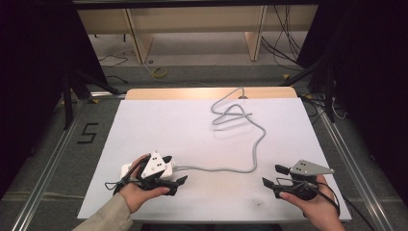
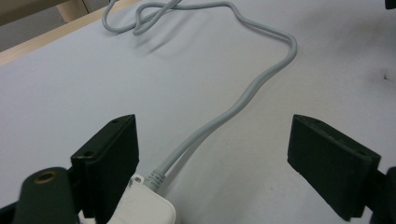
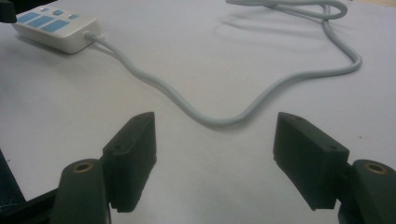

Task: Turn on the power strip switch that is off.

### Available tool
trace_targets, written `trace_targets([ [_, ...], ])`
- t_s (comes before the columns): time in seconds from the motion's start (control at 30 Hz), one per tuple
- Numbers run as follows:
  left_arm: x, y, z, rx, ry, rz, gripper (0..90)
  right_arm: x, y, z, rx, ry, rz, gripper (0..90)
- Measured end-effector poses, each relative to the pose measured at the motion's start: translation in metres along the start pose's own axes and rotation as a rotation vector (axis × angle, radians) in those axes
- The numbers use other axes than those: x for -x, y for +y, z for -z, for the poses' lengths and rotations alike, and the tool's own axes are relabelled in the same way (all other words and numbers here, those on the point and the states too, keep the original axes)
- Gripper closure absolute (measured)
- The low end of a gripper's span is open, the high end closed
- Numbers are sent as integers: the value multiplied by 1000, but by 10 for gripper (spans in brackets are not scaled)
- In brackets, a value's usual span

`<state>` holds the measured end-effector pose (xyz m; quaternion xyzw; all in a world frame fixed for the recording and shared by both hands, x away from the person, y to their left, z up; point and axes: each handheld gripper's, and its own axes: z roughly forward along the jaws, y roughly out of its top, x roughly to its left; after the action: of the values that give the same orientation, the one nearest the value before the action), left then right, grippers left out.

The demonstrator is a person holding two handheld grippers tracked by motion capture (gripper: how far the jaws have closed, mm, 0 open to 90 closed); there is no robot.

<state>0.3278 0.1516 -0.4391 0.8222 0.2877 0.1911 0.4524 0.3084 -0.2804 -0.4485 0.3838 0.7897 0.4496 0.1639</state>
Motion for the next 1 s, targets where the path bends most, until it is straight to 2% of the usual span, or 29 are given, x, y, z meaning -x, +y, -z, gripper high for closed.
trace_targets([
  [0.03,0,0,0,-2,4,0,172,0,0,0,0,0,0,306],
  [0.13,1,0,1,3,29,4,286,0,0,0,-3,-3,0,306],
  [0.17,1,1,2,6,33,2,286,0,0,0,-3,-3,0,306],
  [0.2,1,1,3,17,38,7,339,0,0,0,-2,-2,-1,307],
  [0.23,1,3,5,35,34,8,483,0,0,0,-8,-2,0,306],
  [0.27,1,3,5,35,34,8,537,-1,0,0,-7,-1,0,306],
  [0.3,1,4,5,45,27,12,537,-1,0,0,-7,-1,0,306],
  [0.33,1,5,6,53,36,13,695,-1,0,-1,-8,-2,3,306],
  [0.47,-5,7,9,59,64,42,877,-1,0,-1,-11,0,3,306],
  [0.5,-5,7,9,59,64,42,894,-1,0,-1,-11,0,3,306],
  [0.57,-8,7,9,35,95,51,895,-1,0,-1,-13,0,2,307],
  [0.67,-11,7,11,22,102,56,896,-1,0,-1,-14,1,2,306],
  [1.0,-15,7,16,30,115,64,896,-1,0,-2,-18,2,5,307],
])
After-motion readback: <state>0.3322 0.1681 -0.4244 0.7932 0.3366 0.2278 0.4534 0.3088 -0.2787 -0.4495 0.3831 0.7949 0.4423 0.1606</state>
